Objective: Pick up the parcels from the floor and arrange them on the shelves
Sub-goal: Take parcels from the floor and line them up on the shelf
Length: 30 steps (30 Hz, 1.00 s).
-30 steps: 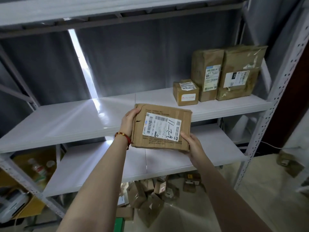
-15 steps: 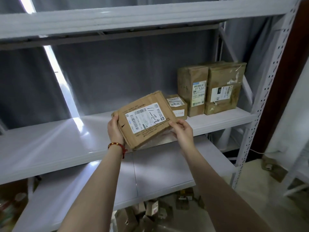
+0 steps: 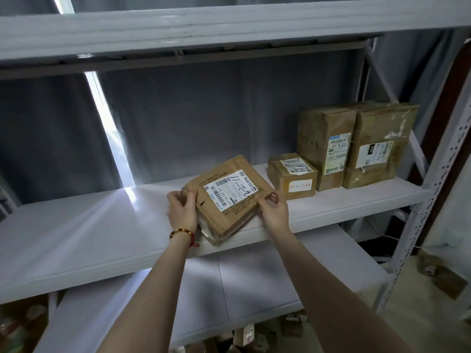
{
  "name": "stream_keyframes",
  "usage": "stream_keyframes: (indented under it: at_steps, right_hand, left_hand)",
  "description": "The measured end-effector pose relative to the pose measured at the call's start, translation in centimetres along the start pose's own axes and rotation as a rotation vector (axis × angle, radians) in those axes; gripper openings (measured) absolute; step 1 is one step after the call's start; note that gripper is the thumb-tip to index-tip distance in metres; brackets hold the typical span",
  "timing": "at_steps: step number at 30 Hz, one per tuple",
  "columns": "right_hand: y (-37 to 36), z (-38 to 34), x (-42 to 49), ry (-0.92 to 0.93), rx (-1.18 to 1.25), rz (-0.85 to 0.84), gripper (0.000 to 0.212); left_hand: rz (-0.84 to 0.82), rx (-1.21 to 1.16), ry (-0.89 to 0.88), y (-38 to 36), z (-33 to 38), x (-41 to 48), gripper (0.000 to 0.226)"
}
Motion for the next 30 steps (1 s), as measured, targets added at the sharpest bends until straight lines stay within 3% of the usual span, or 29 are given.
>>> stream_keyframes:
  at_steps: [4, 10, 14, 17, 21, 30]
  right_hand:
    - [-1.3, -1.0, 1.4, 0.027, -0.066, 0.118, 0.05]
    - [-3.3, -0.5, 3.7, 0.069, -0.146, 0.214, 0.037]
    - [-4.0, 1.2, 4.5, 0.064, -0.073, 0.27, 0.035]
    - [-3.9, 3.0, 4.3, 0.038, 0.006, 0.233, 0.042]
    - [-3.8, 3.2, 3.9, 0.013, 0.079, 0.124, 0.075]
    - [-1.7, 3.0, 4.2, 0.059, 0.068, 0.061, 0.058]
  left_hand:
    - [-0.078, 0.077, -0.041, 0.4, 0.3, 2.2, 0.04]
    - [-0.171, 0.074, 0.045, 0.2, -2.5, 3.5, 0.045]
    - [-0.189, 0.054, 0.093, -1.1, -2.7, 4.1, 0.052]
    - [-0.219, 0.074, 0.108, -2.0, -2.5, 4.4, 0.056]
    - [-0.27, 0.102, 0.094, -2.9, -2.5, 4.9, 0.043]
    - [-0.211, 0.082, 0.068, -5.6, -2.2, 3.9, 0.051]
Point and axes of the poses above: each hand's wrist, its own x-axis towards the middle knuckle, its own y-axis out of the back of the hand, z = x × y, the point moved 1 cm from there along x, towards the middle knuckle, and after that the axes turned 7 degrees about -z, right-handed, at the moved point
